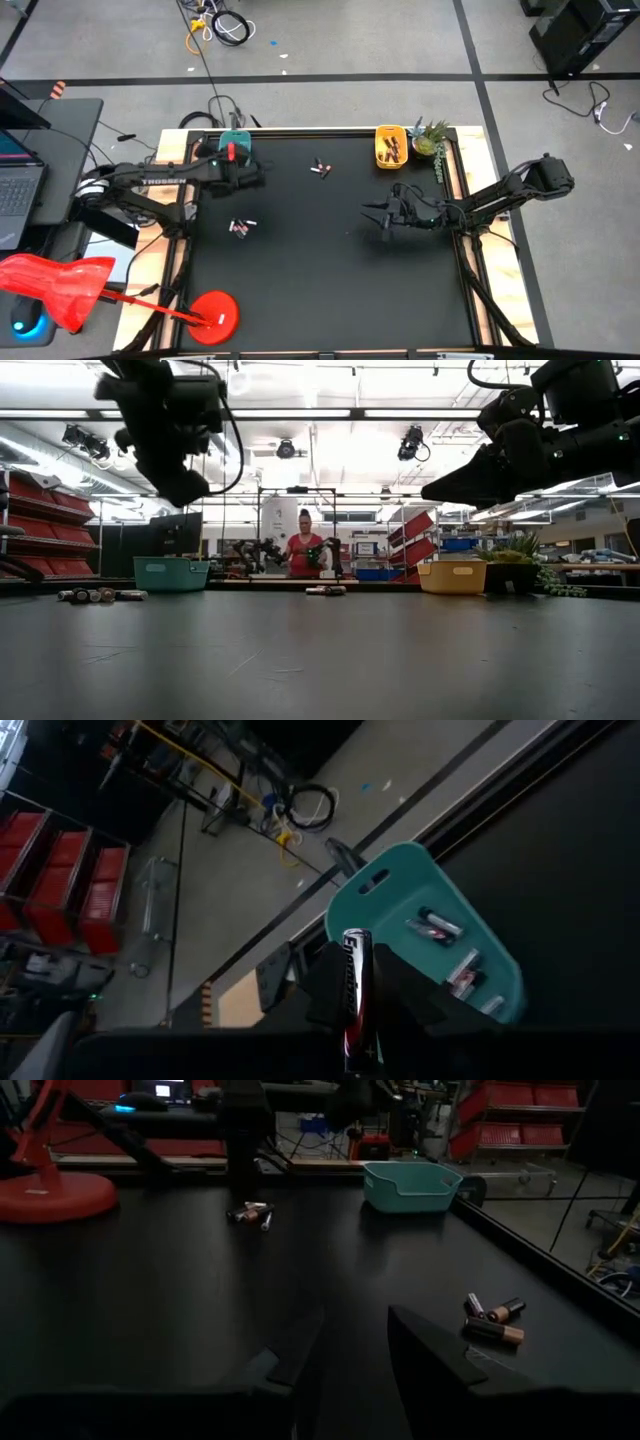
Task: Sort batteries
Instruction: Put the silver battery into the blue bin
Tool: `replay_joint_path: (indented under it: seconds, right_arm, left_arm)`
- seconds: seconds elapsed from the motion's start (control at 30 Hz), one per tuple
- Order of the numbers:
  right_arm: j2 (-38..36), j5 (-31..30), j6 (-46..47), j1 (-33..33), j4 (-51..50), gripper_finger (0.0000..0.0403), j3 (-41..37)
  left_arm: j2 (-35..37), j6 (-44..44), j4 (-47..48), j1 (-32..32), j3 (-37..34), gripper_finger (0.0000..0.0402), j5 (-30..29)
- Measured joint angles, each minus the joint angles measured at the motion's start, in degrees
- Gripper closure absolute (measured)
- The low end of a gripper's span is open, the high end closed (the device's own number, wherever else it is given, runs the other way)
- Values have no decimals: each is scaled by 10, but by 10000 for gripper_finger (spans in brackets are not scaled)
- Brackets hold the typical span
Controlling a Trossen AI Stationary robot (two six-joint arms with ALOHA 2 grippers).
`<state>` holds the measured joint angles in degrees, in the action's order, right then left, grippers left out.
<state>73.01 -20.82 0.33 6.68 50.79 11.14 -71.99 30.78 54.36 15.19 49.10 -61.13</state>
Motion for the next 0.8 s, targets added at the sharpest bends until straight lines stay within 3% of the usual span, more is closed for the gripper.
replay_joint_path:
  seconds: [0.27, 0.37, 0.5, 0.67, 0.8]
  right_arm:
    - [0, 0, -1, 0, 0, 281, 0]
    - [0, 0, -1, 0, -1, 281, 0]
    - [0, 0, -1, 0, -3, 281, 0]
    - [0, 0, -1, 0, -3, 281, 0]
    - [0, 0, -1, 0, -3, 281, 0]
  left_arm:
    - [0, -187, -148, 135, 0, 364, 99]
    - [0, -204, -165, 186, 0, 365, 144]
    - [0, -217, -183, 233, -14, 365, 162]
    - [0, -218, -224, 263, -56, 366, 237]
    - [0, -213, -234, 270, -82, 363, 260]
